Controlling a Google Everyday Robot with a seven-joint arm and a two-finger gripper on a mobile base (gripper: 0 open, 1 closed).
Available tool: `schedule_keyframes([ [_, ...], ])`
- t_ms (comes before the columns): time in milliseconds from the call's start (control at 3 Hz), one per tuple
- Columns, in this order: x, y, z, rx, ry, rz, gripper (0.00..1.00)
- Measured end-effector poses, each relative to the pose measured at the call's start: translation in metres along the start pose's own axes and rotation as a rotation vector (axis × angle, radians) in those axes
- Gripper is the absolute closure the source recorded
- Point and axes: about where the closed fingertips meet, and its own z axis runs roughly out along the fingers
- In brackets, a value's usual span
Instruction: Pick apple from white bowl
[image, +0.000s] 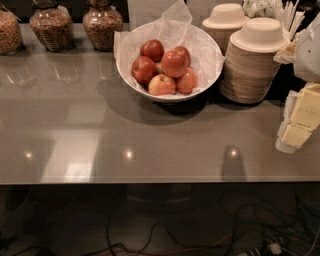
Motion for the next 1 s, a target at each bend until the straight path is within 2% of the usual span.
schedule_keyframes([
  [333, 0.0, 0.0, 0.0, 0.0, 0.0, 0.0, 0.0],
  [667, -0.015, -0.005, 0.01, 0.001, -0.088, 0.0, 0.0],
  [1000, -0.044, -0.016, 0.026, 0.018, -0.235, 0.015, 0.0],
])
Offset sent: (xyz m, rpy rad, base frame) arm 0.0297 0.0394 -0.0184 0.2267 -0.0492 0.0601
